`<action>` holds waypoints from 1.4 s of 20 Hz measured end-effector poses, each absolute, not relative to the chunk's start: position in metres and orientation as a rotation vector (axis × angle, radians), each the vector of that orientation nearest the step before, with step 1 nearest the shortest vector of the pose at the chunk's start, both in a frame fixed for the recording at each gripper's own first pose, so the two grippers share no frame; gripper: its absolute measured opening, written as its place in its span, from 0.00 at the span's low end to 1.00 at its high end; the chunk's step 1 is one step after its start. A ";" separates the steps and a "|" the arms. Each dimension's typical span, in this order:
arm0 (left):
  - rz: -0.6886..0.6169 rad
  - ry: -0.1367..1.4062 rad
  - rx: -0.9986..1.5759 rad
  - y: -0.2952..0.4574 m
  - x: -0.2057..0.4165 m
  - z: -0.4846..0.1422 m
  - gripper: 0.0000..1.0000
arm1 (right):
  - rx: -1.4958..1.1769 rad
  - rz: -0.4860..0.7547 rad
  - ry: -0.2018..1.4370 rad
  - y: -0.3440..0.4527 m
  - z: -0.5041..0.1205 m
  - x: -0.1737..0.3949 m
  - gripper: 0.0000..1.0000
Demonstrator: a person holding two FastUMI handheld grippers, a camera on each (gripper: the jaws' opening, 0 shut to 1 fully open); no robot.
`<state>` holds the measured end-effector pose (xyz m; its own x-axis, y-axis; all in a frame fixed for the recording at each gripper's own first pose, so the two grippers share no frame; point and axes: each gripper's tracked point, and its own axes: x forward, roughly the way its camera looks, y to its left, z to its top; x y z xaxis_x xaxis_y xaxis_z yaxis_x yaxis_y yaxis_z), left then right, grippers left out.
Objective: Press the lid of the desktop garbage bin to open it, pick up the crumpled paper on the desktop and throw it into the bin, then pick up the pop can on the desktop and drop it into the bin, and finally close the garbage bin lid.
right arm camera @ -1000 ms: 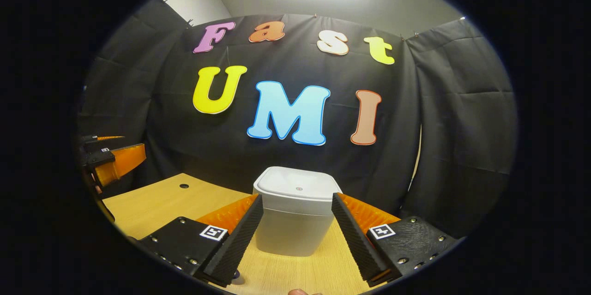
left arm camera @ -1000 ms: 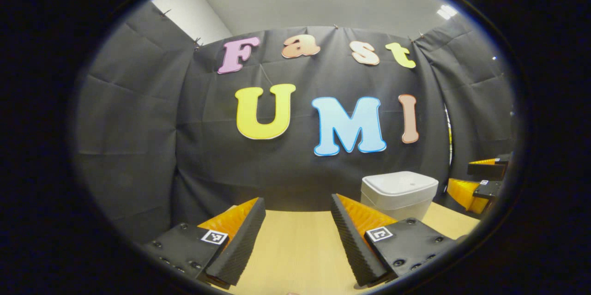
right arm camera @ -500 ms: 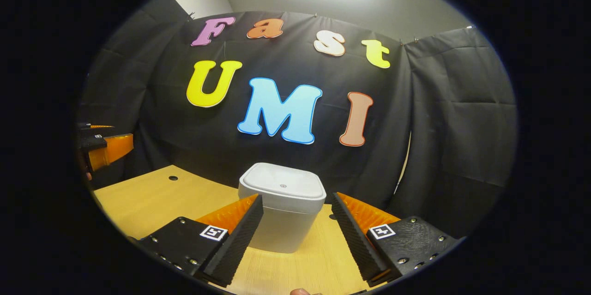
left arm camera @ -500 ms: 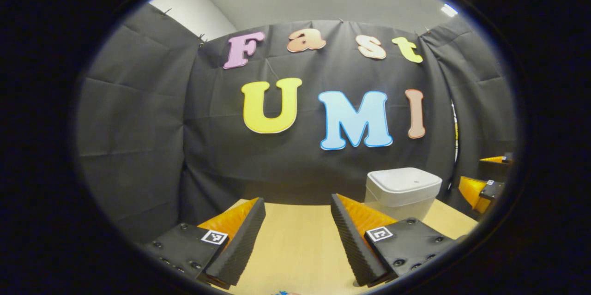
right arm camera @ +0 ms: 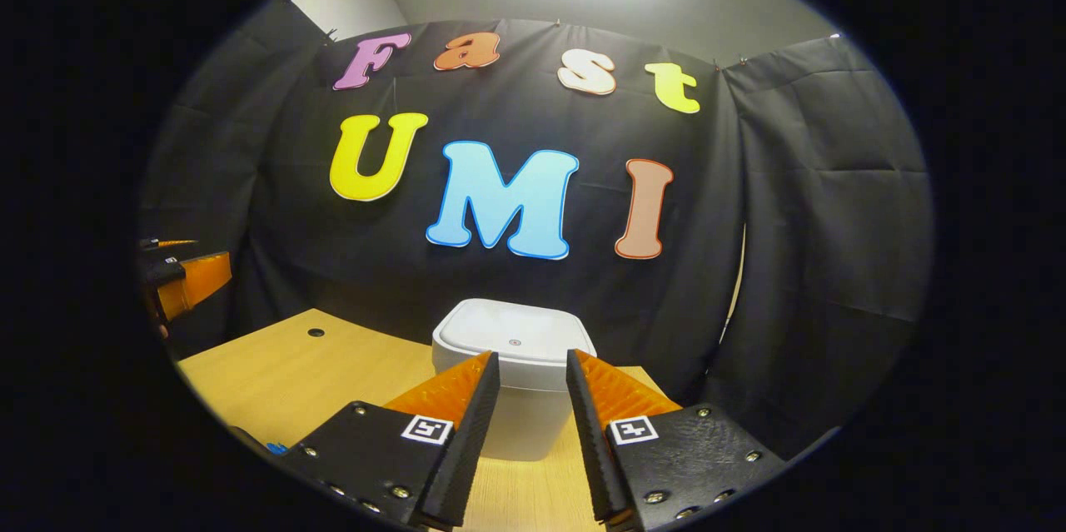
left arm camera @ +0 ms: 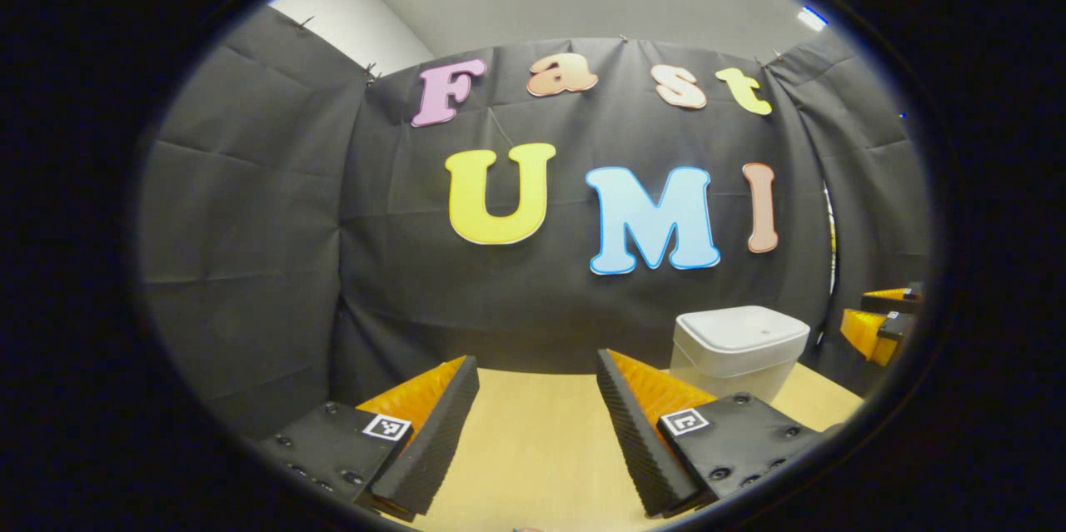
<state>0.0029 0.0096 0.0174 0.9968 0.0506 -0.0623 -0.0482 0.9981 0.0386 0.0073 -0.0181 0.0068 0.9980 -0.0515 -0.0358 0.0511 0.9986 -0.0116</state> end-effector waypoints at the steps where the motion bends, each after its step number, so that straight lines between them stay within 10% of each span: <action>1: 0.047 0.064 0.039 0.010 0.004 0.017 0.95 | -0.015 -0.047 0.036 -0.016 0.005 0.010 0.54; 7: 0.053 0.062 0.035 0.013 0.005 0.017 0.91 | -0.011 -0.112 0.016 -0.027 0.015 0.024 0.33; 8: 0.058 0.062 0.038 0.015 0.006 0.017 0.92 | 0.012 -0.094 0.013 -0.026 0.010 0.025 0.04; 28: 0.080 0.098 0.018 0.019 0.008 0.004 0.96 | 0.023 -0.001 0.107 -0.017 -0.023 0.119 0.01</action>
<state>0.0076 0.0185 0.0041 0.9920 0.0803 -0.0970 -0.0786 0.9967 0.0214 0.1188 -0.0165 -0.0234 0.9943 0.0004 -0.1066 0.0020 0.9997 0.0227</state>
